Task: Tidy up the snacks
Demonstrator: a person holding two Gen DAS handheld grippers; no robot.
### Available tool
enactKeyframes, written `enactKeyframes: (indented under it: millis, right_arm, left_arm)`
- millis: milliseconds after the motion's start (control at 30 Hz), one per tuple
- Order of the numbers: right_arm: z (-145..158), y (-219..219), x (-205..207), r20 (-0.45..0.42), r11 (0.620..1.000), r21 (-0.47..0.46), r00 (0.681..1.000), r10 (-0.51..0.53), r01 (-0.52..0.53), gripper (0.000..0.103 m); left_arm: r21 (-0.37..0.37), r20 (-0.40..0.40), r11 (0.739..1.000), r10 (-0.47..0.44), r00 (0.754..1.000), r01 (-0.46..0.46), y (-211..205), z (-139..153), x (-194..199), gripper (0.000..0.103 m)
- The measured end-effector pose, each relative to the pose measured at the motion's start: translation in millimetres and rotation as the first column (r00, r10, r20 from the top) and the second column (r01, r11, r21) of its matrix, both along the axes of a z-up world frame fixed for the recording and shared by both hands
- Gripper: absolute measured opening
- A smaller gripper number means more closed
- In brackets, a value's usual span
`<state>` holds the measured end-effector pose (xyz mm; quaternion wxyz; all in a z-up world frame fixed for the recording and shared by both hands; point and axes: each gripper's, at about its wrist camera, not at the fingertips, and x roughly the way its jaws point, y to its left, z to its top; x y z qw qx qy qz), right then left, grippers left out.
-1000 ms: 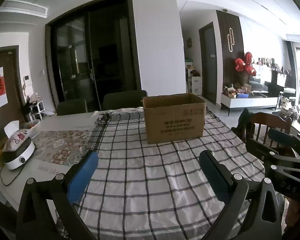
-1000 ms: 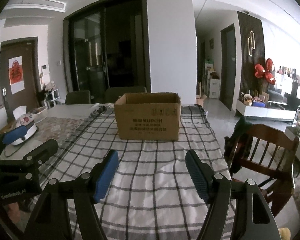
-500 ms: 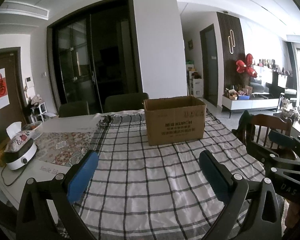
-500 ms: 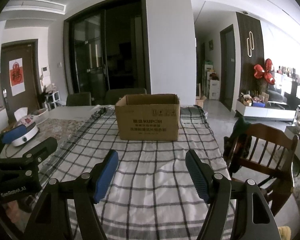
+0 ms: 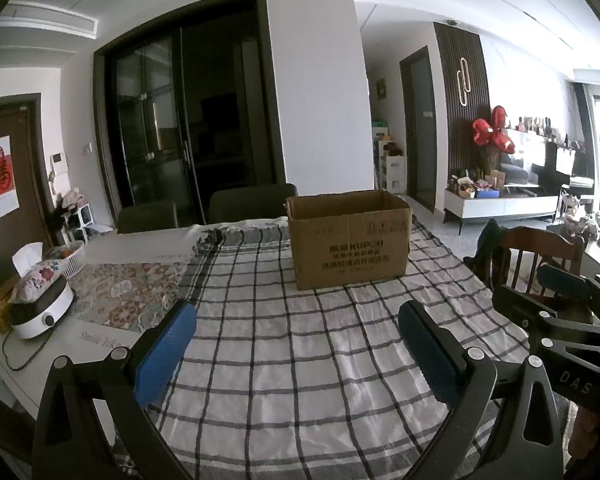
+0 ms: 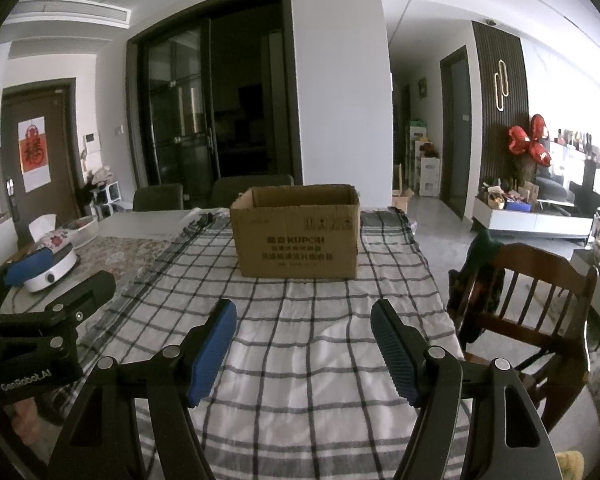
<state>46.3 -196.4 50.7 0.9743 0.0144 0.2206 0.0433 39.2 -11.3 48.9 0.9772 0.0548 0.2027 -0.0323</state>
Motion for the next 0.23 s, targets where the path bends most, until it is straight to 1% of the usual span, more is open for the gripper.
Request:
enactKeyframes:
  millis: [233]
  right_arm:
    - [0.5, -0.4, -4.2, -0.003, 1.000, 0.001, 1.000, -0.001, 0.001, 0.070]
  left_arm:
    - [-0.001, -0.002, 1.000, 0.002, 1.000, -0.002, 0.1, 1.0, 0.8, 0.103]
